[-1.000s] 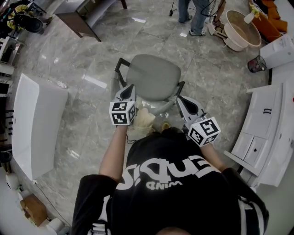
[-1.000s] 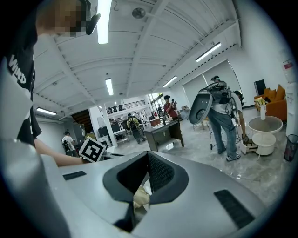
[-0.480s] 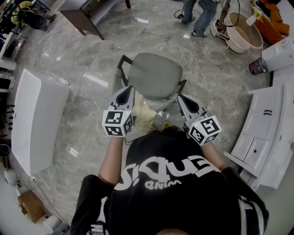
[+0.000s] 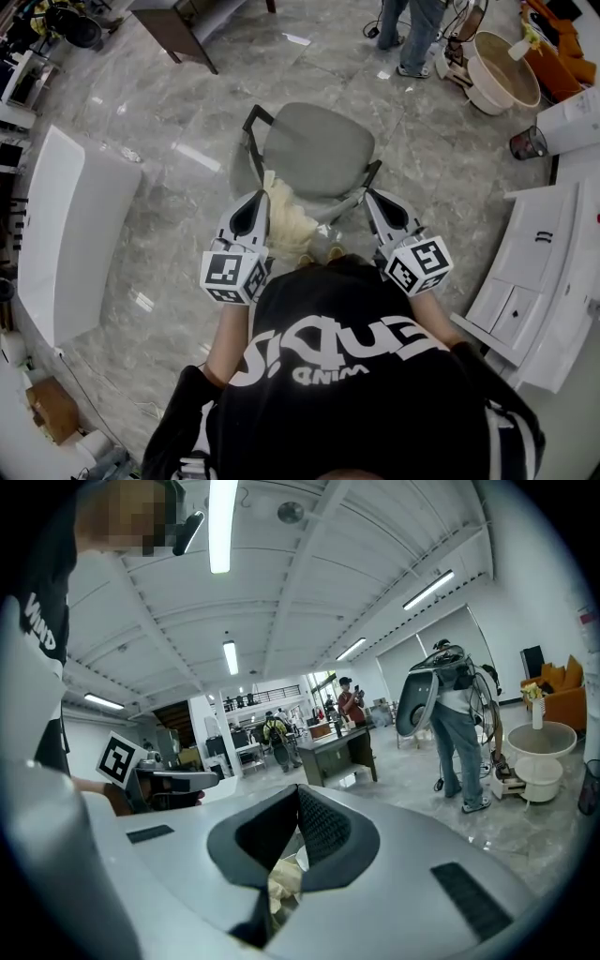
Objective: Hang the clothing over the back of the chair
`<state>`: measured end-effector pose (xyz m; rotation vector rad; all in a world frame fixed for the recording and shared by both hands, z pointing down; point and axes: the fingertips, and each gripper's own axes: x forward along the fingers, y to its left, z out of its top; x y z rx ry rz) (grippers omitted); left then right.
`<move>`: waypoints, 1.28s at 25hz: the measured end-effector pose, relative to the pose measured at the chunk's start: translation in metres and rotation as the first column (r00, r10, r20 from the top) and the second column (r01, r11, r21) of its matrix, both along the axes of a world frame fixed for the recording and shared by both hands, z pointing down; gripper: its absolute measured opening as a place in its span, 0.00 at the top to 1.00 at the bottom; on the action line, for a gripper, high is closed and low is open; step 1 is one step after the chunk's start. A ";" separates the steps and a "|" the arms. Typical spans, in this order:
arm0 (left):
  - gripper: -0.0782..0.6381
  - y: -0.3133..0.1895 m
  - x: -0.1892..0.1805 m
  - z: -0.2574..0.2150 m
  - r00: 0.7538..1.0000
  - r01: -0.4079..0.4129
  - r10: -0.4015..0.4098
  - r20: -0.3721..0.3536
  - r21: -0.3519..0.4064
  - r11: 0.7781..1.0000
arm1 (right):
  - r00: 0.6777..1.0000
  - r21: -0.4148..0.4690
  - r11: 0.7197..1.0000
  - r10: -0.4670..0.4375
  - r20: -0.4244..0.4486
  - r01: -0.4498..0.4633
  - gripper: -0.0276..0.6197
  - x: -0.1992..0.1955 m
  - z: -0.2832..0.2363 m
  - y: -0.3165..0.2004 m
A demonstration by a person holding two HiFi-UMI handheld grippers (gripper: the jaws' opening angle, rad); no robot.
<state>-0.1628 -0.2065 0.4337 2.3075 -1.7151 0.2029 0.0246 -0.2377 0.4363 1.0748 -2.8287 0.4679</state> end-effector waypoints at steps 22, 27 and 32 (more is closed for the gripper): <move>0.87 0.027 0.002 -0.007 0.999 0.023 -0.021 -0.037 0.052 0.998 | 1.000 0.020 0.999 -0.029 -0.004 0.029 0.94 -0.002 -0.003 0.013; 0.87 0.030 0.002 -0.005 0.999 0.018 -0.016 -0.036 0.050 0.999 | 0.999 0.029 0.999 -0.035 -0.012 0.035 0.94 -0.004 -0.003 0.016; 0.87 0.031 0.002 -0.007 0.999 0.018 -0.016 -0.036 0.051 0.999 | 0.999 0.027 0.999 -0.034 -0.012 0.035 0.94 -0.003 -0.003 0.018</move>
